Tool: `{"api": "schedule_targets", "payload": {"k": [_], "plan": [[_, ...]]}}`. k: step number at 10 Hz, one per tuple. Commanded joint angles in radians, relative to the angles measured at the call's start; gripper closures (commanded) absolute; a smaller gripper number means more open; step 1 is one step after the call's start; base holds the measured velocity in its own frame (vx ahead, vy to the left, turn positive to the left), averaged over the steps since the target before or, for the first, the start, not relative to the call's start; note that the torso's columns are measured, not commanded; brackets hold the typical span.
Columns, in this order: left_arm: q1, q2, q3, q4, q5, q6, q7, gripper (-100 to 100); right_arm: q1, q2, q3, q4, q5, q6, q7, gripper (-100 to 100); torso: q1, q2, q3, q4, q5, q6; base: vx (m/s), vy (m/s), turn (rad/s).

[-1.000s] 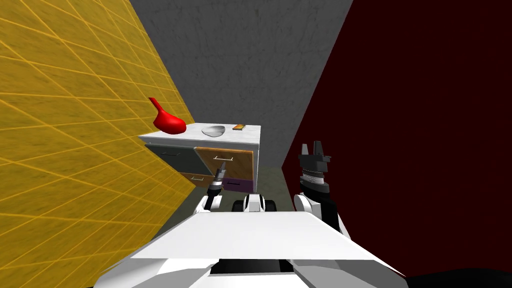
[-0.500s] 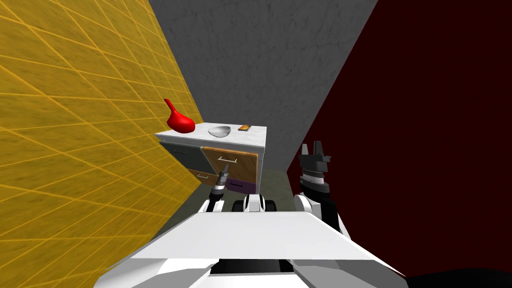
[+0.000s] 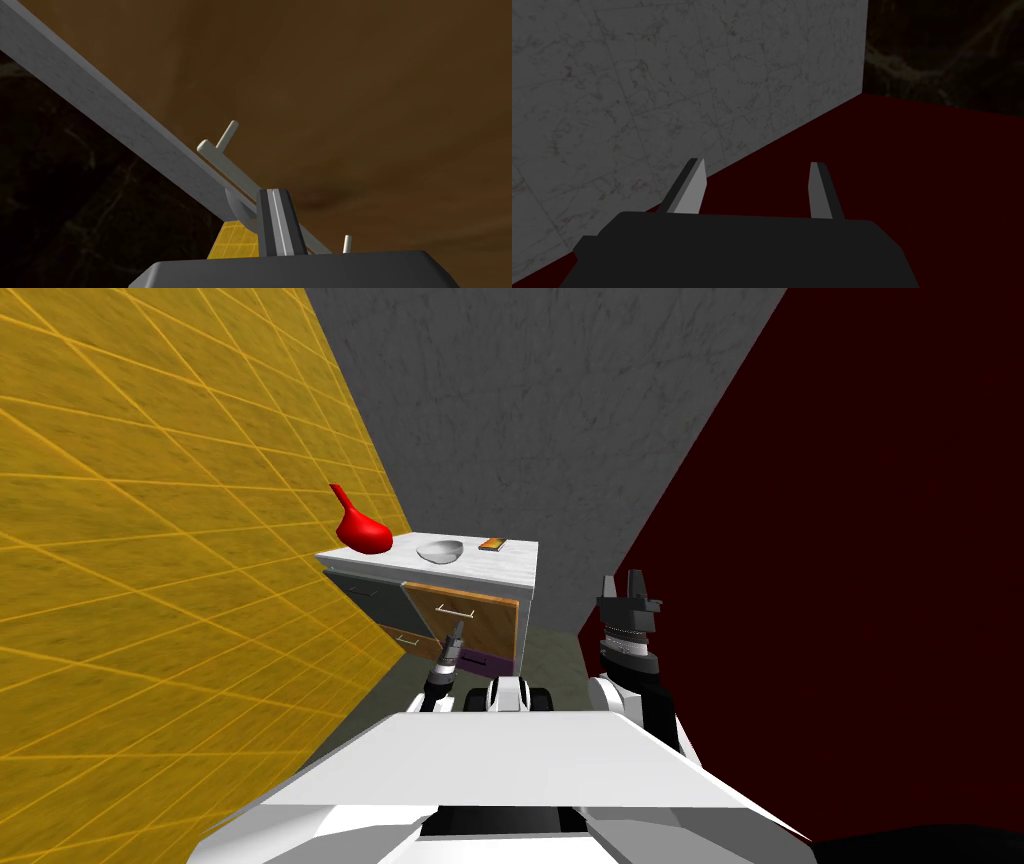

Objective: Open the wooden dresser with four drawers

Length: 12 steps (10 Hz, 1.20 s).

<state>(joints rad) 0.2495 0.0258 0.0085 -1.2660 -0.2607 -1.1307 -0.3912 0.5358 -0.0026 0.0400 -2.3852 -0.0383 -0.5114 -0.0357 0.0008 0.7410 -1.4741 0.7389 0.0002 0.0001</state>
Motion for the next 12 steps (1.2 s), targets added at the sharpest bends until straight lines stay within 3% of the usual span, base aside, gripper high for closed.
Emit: {"api": "schedule_targets", "payload": {"k": [1,4,5,7,9,10,11,12], "plan": [[-0.002,0.057,0.0,-0.004,0.0,0.003,0.002,-100,0.0,0.0,0.0,0.0,0.0,0.0,0.0,0,0.0,-0.001,-0.001,0.0,0.0,0.0,-0.004,0.009,0.0],[-0.01,0.109,0.001,-0.015,0.002,0.016,0.009,-100,0.0,0.0,0.0,0.0,0.0,0.0,0.0,0,-0.001,-0.003,-0.002,-0.001,0.0,0.0,-0.01,0.016,0.001],[-0.023,0.09,0.002,-0.027,0.005,0.039,0.021,-100,0.0,0.0,0.0,0.0,0.0,0.0,0.0,0,0.0,-0.003,-0.002,-0.001,0.0,0.0,-0.028,0.061,0.009],[-0.04,0.097,0.003,-0.042,0.01,0.071,0.036,-100,0.0,0.0,0.0,0.0,0.0,0.0,0.0,0,0.001,-0.002,-0.001,-0.001,0.0,0.0,-0.042,0.074,0.003],[-0.047,0.036,0.003,-0.047,0.012,0.086,0.044,-100,0.0,0.0,0.0,0.0,0.0,0.0,0.0,0,-0.001,-0.004,-0.002,-0.001,0.0,0.0,-0.016,0.058,0.002],[-0.048,0.024,0.003,-0.047,0.012,0.087,0.044,-100,0.0,0.0,0.0,0.0,0.0,0.0,0.0,0,-0.003,-0.004,-0.003,-0.001,-0.001,0.0,-0.004,0.02,0.0],[-0.046,0.034,0.003,-0.048,0.011,0.086,0.043,-100,0.0,0.0,0.0,0.0,0.0,0.0,0.0,0,-0.003,-0.004,-0.003,-0.001,-0.001,0.0,-0.001,0.005,-0.001],[-0.067,0.037,0.005,-0.064,0.013,0.123,0.052,-100,0.0,0.0,0.0,0.0,0.0,0.0,0.0,0,-0.002,-0.004,-0.002,-0.001,-0.001,0.0,-0.001,-0.01,0.003]]}}
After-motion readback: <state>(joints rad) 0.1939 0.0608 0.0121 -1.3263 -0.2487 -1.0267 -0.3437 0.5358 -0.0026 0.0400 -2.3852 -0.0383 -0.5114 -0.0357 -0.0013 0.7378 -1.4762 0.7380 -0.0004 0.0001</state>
